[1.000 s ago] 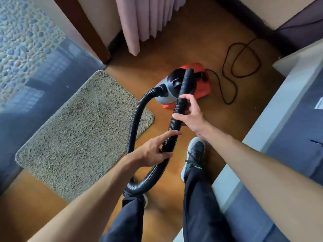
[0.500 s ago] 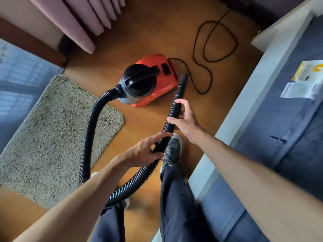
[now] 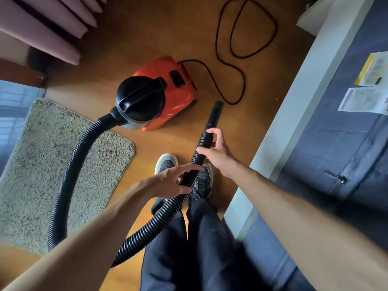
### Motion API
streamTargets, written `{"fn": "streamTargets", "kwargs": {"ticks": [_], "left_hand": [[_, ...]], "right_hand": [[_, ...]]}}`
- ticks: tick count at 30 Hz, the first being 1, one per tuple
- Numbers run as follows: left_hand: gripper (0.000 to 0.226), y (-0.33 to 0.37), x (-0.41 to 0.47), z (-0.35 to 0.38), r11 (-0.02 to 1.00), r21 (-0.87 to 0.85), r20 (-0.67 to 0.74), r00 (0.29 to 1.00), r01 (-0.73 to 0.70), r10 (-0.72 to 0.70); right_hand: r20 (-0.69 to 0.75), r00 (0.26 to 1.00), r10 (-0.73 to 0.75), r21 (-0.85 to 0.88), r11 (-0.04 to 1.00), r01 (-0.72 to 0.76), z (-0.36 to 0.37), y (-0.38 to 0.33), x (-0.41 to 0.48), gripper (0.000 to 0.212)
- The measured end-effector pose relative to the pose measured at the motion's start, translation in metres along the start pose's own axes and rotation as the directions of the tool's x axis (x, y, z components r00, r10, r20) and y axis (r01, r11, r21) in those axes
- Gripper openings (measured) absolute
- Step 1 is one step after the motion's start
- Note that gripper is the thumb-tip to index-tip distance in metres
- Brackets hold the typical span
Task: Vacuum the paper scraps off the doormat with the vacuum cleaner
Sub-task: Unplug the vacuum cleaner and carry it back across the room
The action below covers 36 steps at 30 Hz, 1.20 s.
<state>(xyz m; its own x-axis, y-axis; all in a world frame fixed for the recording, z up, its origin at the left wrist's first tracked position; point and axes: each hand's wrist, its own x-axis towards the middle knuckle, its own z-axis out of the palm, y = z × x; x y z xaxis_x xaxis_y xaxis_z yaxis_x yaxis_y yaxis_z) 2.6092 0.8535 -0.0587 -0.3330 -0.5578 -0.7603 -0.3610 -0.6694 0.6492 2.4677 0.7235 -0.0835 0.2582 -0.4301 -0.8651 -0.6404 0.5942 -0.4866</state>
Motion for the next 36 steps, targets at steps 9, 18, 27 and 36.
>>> {"fn": "streamTargets", "kwargs": {"ticks": [9, 18, 27, 36], "left_hand": [[0.062, -0.030, 0.032, -0.015, 0.994, -0.110, -0.152, 0.988, 0.023, -0.040], [0.061, -0.045, 0.060, -0.009, 0.989, -0.124, -0.146, 0.984, 0.084, -0.102], [0.059, -0.045, 0.066, -0.020, 0.983, -0.153, -0.135, 0.983, 0.101, -0.122], [0.059, -0.045, 0.071, -0.027, 0.975, -0.195, -0.128, 0.983, 0.104, -0.131]], "right_hand": [[0.000, 0.997, 0.071, -0.081, 0.994, -0.070, 0.008, 0.013, 0.056, 0.053], [0.052, 0.987, 0.152, -0.215, 0.967, -0.138, 0.017, 0.027, 0.088, 0.054], [-0.093, 0.986, -0.142, -0.615, 0.787, 0.055, 0.026, -0.010, 0.114, 0.082], [0.169, 0.865, -0.472, -0.868, 0.345, 0.358, 0.057, -0.076, 0.139, 0.103]]}}
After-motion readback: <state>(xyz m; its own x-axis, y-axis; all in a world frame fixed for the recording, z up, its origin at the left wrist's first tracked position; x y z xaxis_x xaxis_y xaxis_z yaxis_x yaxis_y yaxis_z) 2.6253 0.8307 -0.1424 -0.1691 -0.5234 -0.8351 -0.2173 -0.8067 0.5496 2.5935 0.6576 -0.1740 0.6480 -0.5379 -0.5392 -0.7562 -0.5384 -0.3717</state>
